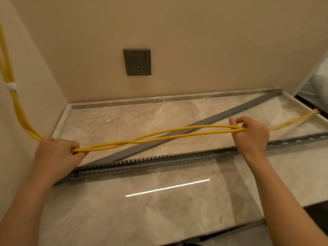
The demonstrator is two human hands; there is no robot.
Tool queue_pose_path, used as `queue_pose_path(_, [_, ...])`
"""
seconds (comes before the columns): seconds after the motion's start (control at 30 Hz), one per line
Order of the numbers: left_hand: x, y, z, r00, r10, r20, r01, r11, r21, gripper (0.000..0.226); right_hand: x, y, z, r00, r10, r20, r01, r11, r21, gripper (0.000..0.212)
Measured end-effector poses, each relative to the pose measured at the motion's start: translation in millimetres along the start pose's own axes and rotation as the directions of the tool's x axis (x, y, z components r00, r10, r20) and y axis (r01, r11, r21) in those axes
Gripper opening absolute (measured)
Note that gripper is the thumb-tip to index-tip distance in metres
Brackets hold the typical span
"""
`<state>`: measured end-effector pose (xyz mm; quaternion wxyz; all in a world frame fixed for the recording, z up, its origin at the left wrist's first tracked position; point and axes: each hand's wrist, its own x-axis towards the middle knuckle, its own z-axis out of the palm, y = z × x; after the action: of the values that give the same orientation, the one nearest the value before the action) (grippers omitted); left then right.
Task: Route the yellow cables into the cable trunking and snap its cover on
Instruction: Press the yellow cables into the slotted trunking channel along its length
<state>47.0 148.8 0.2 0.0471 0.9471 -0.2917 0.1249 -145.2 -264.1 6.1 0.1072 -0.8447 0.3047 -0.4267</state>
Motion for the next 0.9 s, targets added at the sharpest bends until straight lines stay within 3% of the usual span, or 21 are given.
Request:
queue_pose_path(0.13, [-2.9,-21.7,7.3,0.987,-0.140,0.074,0.137,0.990,0.039,0.054,-16.5,-26.9,-6.1,0.999,-0.022,-0.041,0.023,1.000,0.013,0.023])
queue_pose_path(0.27, [-9.1,-32.1,8.0,0.967,-0.173,0.186,0.143,0.976,0.163,0.046,-34.4,-35.9,3.1,0.979,0.038,0.200,-0.032,0.999,-0.037,0.022])
queue_pose_path(0.4, [-12.1,-25.6,4.6,0.977,-0.173,0.127,0.133,0.951,0.278,0.029,-46.2,-48.9,8.6,0.920,-0.034,0.389,0.058,0.997,-0.049,0.002])
queue_pose_path(0.53, [-12.1,-22.7,5.7,0.980,-0.181,0.086,0.152,0.951,0.268,0.017,-65.7,-89.3,20.7,0.795,-0.261,0.547,0.261,0.962,0.078,0.007])
queue_pose_path(0.7, [-18.5,-28.5,5.6,0.985,-0.166,0.040,0.152,0.959,0.238,0.004,-89.2,-153.3,38.1,0.627,-0.467,0.623,0.413,0.878,0.243,0.033])
queue_pose_path(0.9, [-25.8,-35.1,-0.8,0.988,-0.136,0.068,0.128,0.986,0.111,0.014,-90.5,-185.7,42.0,0.462,-0.610,0.644,0.470,0.784,0.406,0.024])
